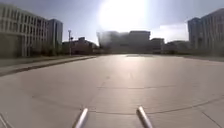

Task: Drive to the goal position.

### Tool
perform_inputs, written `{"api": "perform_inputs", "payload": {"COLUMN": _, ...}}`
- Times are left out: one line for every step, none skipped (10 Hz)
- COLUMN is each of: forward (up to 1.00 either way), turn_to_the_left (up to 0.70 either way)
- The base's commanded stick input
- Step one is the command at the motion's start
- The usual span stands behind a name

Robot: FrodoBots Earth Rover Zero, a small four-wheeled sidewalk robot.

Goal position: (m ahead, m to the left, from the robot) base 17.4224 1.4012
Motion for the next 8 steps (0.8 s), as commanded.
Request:
{"api": "perform_inputs", "payload": {"forward": 1.00, "turn_to_the_left": -0.27}}
{"api": "perform_inputs", "payload": {"forward": 1.00, "turn_to_the_left": -0.40}}
{"api": "perform_inputs", "payload": {"forward": 1.00, "turn_to_the_left": -0.40}}
{"api": "perform_inputs", "payload": {"forward": 1.00, "turn_to_the_left": -0.40}}
{"api": "perform_inputs", "payload": {"forward": 1.00, "turn_to_the_left": -0.40}}
{"api": "perform_inputs", "payload": {"forward": 1.00, "turn_to_the_left": -0.40}}
{"api": "perform_inputs", "payload": {"forward": 1.00, "turn_to_the_left": -0.36}}
{"api": "perform_inputs", "payload": {"forward": 1.00, "turn_to_the_left": -0.14}}
